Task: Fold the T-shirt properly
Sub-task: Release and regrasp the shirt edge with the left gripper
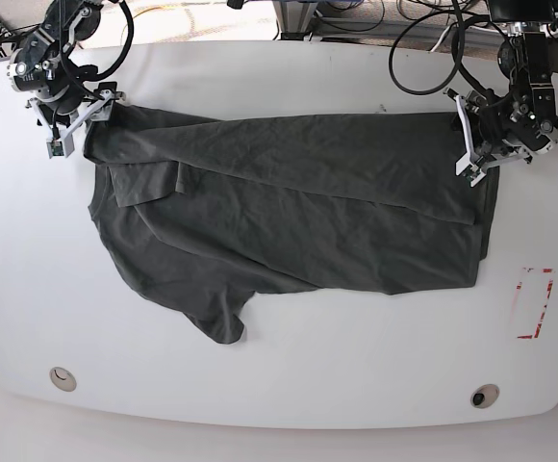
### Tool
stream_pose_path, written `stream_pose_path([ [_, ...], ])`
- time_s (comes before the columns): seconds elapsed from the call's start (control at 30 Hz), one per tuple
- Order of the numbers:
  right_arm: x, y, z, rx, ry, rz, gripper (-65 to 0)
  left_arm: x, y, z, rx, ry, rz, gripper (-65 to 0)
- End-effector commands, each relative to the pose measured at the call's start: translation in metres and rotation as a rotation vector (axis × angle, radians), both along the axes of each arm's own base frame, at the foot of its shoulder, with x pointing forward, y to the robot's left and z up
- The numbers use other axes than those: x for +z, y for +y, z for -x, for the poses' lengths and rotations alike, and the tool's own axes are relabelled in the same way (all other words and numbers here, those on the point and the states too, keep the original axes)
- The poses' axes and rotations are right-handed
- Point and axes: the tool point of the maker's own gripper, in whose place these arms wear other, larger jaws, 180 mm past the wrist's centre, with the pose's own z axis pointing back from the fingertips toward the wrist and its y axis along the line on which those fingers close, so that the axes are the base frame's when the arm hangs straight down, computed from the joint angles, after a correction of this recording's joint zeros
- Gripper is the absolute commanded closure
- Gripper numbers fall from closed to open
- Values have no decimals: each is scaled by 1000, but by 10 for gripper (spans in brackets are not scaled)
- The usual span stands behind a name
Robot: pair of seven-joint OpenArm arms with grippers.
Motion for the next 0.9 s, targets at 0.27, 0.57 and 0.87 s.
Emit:
stream_pose_path([
  [0.27, -7, -5, 0, 45, 22, 17, -350, 4, 11, -10, 4, -35, 8, -226],
  [0.57, -6, -6, 0, 45, 21, 17, -352, 32, 23, -22, 37, -134, -20, -226],
  [0.87, -6, -5, 0, 45, 17, 13, -350, 58, 64, -30, 158, -183, -92, -272],
])
